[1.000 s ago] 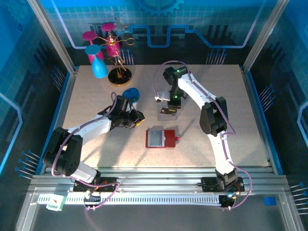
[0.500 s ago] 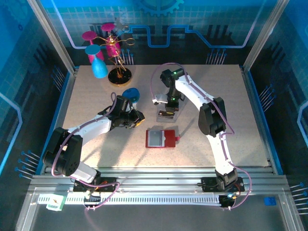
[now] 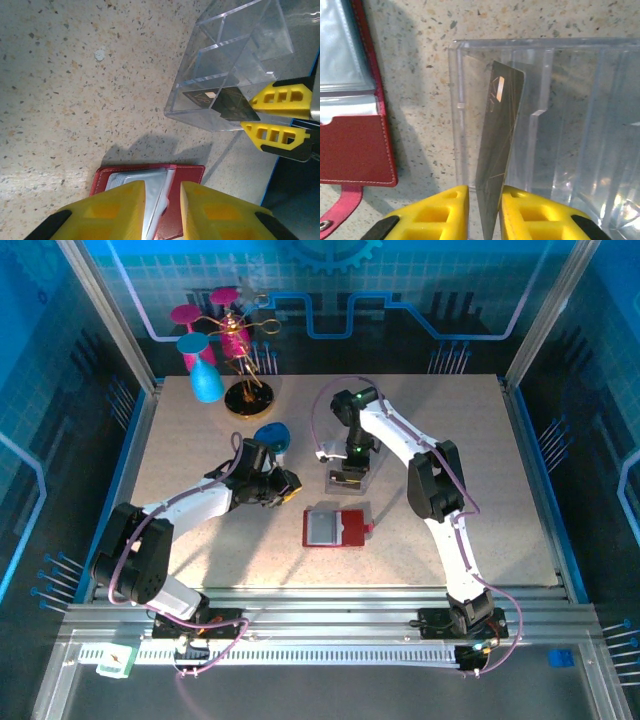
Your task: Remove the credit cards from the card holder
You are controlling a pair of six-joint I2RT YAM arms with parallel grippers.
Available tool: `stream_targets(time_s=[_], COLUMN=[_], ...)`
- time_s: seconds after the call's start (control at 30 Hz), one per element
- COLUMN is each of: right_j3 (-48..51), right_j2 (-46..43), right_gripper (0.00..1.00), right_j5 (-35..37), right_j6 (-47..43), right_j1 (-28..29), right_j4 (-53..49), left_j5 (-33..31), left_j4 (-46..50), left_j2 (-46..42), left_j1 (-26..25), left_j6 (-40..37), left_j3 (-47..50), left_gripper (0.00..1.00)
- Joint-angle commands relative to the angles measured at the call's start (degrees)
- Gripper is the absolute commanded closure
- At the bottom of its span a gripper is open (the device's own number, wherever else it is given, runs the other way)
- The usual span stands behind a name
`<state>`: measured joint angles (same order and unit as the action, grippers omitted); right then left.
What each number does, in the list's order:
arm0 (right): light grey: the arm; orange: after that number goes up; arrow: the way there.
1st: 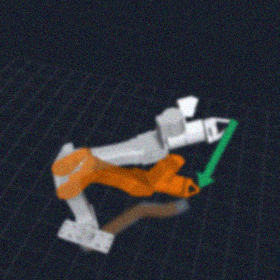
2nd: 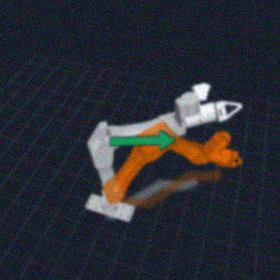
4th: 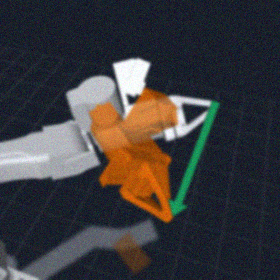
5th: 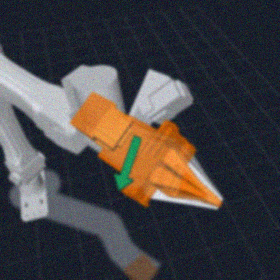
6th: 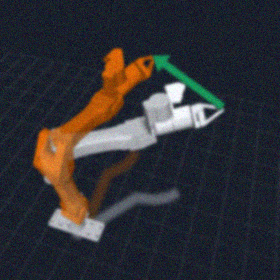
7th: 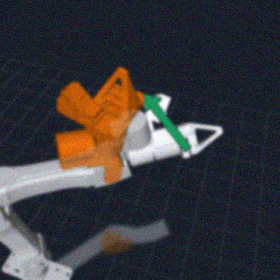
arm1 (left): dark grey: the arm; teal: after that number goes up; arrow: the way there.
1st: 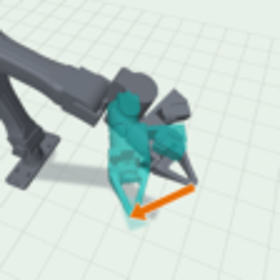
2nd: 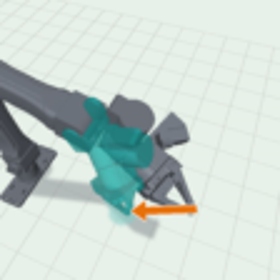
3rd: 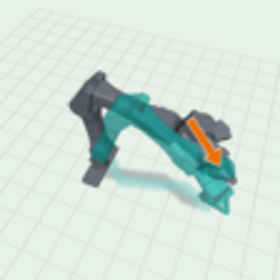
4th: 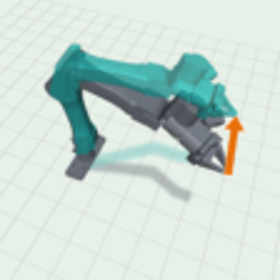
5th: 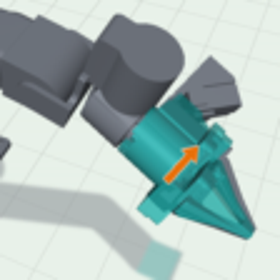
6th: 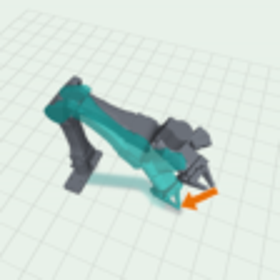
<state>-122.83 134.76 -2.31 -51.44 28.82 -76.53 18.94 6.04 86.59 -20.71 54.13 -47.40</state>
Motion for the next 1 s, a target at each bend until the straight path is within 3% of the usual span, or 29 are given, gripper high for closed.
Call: stream_targets(time_s=[0.0,0.63,0.83,0.97], right_j3=[-1.02,8.78,16.45,24.95], right_j2=[-1.16,-9.22,-15.87,-22.81], right_gripper=[0.76,0.68,0.68,0.67], right_j5=[0.73,7.99,7.06,5.28], right_j6=[0.17,3.55,11.29,21.45], right_j1=[0.28,1.20,2.57,3.71], right_j4=[0.80,16.03,22.89,30.17], left_j5=[1.36,2.14,5.11,6.51], left_j4=[-1.13,-1.93,-2.57,-3.58], left_j2=[0.34,0.97,4.62,7.03], left_j1=[0.58,0.58,0.18,-0.62], left_j6=[0.67,0.73,-0.49,-0.50], left_j3=[0.32,0.27,-1.24,-2.20], left_gripper=[0.75,0.74,0.74,0.75])
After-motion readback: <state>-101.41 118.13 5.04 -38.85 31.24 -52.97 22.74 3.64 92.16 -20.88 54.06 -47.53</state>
